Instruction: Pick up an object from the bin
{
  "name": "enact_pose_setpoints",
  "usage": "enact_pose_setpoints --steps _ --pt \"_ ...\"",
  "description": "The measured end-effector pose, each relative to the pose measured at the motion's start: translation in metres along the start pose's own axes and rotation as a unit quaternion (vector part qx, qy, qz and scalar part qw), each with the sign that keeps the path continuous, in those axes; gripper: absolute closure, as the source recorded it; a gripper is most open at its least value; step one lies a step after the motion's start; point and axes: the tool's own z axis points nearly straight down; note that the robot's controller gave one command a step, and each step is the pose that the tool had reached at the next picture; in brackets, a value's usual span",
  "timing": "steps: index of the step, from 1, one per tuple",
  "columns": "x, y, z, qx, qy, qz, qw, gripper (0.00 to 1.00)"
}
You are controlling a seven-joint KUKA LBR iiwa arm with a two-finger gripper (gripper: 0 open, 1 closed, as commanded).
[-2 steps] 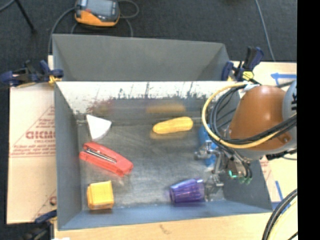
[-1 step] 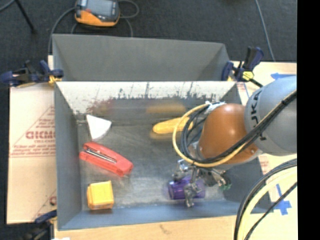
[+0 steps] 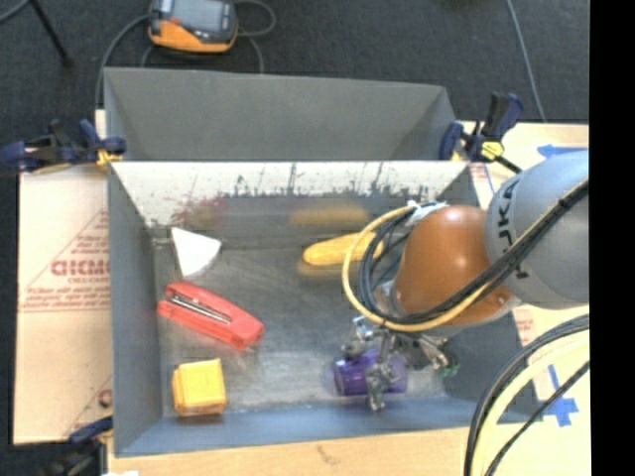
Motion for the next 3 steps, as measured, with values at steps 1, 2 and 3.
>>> enact_pose_setpoints --steps 1,2,3 --pt "0.0025 -0.0005 -0.0016 -0.001 -0.0047 -0.001 1.0 1.0" --pt "0.0025 -0.0004 -0.0015 -0.001 -0.0047 -0.002 1.0 1.0" --pt "0.0025 -0.0003 -0.0015 -0.001 -0.0047 -0.002 1.0 1.0"
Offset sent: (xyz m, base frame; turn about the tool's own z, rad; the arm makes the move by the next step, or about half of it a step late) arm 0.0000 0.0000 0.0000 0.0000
